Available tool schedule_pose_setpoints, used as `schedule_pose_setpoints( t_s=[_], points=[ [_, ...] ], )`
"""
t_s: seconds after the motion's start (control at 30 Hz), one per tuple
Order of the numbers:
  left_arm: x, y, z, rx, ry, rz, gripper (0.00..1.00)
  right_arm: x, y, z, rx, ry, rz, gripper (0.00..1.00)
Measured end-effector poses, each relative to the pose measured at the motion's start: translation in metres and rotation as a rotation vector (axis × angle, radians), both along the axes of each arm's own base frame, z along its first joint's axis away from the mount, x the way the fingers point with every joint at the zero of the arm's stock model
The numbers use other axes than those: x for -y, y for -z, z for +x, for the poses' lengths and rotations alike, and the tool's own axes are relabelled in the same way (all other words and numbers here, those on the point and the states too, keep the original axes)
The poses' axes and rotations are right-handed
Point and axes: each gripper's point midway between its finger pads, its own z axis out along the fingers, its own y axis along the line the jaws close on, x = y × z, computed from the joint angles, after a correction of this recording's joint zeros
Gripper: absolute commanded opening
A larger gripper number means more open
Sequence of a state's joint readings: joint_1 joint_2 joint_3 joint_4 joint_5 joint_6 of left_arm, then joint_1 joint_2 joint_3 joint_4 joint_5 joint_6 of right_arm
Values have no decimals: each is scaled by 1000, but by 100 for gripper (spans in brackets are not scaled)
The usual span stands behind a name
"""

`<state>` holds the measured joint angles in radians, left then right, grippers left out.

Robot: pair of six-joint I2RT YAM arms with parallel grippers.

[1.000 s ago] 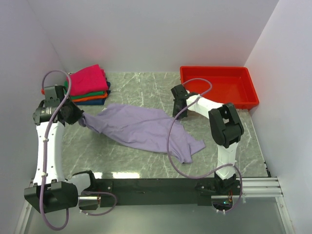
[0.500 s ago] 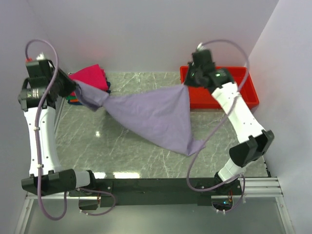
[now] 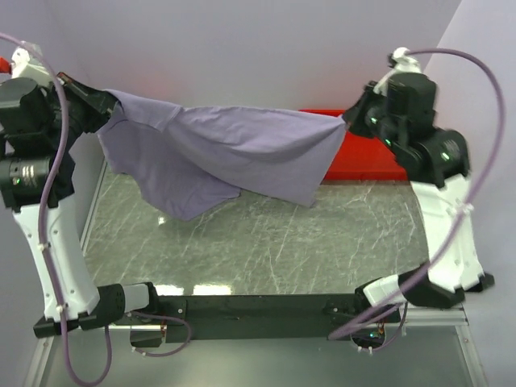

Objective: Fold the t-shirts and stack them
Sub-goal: Flatten the tshirt out

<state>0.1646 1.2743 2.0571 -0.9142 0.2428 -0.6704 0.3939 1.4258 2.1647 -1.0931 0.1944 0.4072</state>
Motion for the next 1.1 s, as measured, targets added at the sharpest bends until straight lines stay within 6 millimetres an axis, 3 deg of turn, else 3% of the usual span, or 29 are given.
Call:
schedule_pose_setpoints(
  t_s=[0.37,0.5,0.6,0.7,0.8,0.97,1.1],
  points=[
    [23,-65,-104,210,31,28,1,52,-58,-136,227,-16,118,0],
    [29,-79,-141,285,29,7,1,66,-82,-170,319,-22,137,0],
    [30,-79,-155,302,16,-10,0,73,-89,-179,352,-16,131,0],
    [26,-66,-152,267,-9,-35,1,76,-82,-174,336,2,97,0],
    [19,-46,-131,197,-38,-62,1,74,-75,-155,302,17,41,0],
    [7,-23,-66,102,-56,-87,1,67,-67,-96,283,64,-55,0],
    [-2,-18,-1,80,-45,-78,1,79,-58,-35,269,154,-75,0]
  ],
)
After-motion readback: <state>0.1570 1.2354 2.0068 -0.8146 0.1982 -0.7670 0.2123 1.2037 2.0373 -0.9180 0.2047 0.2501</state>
